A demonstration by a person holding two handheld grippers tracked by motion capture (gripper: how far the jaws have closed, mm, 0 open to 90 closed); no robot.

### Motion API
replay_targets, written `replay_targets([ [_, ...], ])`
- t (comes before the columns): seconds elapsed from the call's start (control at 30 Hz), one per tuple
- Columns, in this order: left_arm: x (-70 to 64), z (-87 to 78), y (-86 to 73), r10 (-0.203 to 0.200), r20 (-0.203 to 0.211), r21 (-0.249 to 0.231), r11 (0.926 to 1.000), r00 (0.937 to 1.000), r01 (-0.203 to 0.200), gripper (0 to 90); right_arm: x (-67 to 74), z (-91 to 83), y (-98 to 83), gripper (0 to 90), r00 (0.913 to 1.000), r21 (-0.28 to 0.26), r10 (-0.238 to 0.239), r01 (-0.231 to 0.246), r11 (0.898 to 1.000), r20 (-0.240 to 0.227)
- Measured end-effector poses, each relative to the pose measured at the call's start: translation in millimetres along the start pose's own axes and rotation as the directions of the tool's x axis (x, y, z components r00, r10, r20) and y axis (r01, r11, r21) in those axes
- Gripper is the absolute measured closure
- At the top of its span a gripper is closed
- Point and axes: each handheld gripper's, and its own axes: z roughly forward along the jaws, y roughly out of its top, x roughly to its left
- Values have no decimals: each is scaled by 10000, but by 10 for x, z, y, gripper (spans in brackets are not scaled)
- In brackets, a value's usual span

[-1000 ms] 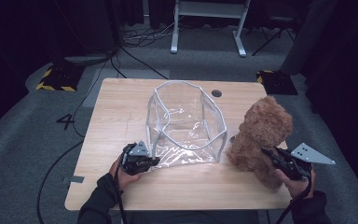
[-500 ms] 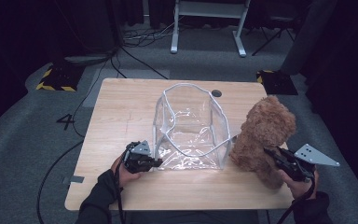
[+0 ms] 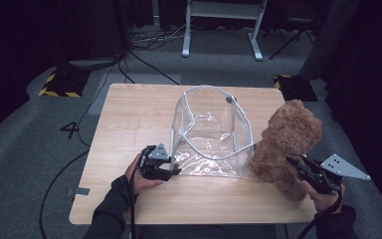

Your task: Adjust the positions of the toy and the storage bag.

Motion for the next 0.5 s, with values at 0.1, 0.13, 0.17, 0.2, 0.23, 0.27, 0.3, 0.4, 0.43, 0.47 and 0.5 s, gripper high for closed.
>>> replay_targets([
  [0.1,-52,-91,-119,-480,-683,-131,9988,9965,472,299,-2,-5,7,774,10000,-35,-6,6,10000,29],
  [0.13,-63,-112,-153,-589,-952,-26,9983,9937,589,211,1,-5,14,774,10000,-59,-35,36,10000,40],
  [0.17,-80,-148,-220,-806,-1137,60,9966,9902,818,199,3,-4,16,774,10000,-62,-45,45,10000,35],
  [0.2,-86,-169,-255,-897,-1206,137,9957,9886,920,189,4,-2,19,774,10000,-59,-57,57,10000,29],
  [0.23,-86,-169,-255,-897,-1206,137,9957,9886,920,173,4,-2,19,774,10000,-59,-57,57,10000,29],
  [0.27,-101,-204,-318,-1069,-1443,262,9934,9837,1118,165,8,0,23,774,10000,-69,-83,84,9999,50],
  [0.3,-107,-220,-347,-1044,-1645,342,9932,9808,1114,165,9,0,24,774,9999,-71,-87,87,9999,51],
  [0.4,-120,-245,-401,-1149,-1996,420,9912,9731,1257,165,7,-3,27,774,9999,-87,-105,106,9999,59],
  [0.43,-120,-261,-447,-1264,-2092,438,9894,9697,1384,166,4,-9,32,774,9999,-109,-87,88,9999,65],
  [0.47,-120,-261,-447,-1264,-2092,438,9894,9697,1384,165,4,-9,32,774,9999,-109,-87,88,9999,65],
  [0.5,-124,-260,-471,-1257,-2172,532,9887,9680,1403,165,2,-14,38,774,9999,-157,-107,108,9998,76],
])
